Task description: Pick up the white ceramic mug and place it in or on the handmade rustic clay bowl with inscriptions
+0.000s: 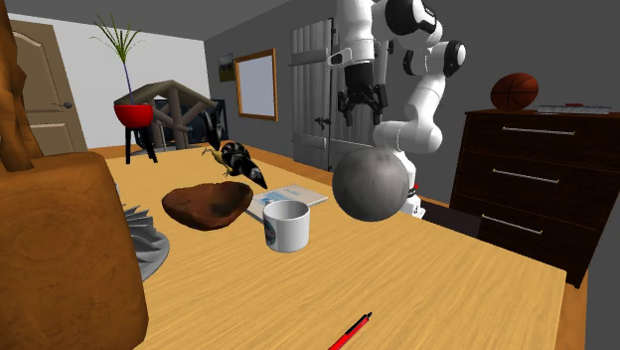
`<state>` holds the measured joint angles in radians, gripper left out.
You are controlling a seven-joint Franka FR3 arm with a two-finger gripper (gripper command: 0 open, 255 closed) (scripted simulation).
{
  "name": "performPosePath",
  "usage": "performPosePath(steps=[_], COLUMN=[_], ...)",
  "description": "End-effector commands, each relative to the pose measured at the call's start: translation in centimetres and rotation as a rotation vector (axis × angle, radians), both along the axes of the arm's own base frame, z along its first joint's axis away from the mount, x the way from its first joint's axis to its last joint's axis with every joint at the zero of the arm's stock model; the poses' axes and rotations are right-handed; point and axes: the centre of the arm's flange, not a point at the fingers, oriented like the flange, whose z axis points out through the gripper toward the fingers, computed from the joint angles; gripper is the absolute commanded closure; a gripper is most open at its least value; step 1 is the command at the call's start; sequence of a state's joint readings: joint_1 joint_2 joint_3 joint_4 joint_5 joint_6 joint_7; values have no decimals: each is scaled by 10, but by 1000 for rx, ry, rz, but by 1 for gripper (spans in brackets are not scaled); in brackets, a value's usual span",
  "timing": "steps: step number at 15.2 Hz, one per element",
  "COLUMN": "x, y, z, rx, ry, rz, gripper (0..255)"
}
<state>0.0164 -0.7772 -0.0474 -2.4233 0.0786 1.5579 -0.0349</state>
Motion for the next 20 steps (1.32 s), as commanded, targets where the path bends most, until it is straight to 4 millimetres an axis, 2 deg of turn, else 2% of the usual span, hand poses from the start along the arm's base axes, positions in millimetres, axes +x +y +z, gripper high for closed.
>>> performPosePath(steps=[1, 20], x=[0, 202], y=[0, 79], z=[0, -108], rx=[0, -121], ry=[0, -96], rz=[0, -29], gripper=[0, 0])
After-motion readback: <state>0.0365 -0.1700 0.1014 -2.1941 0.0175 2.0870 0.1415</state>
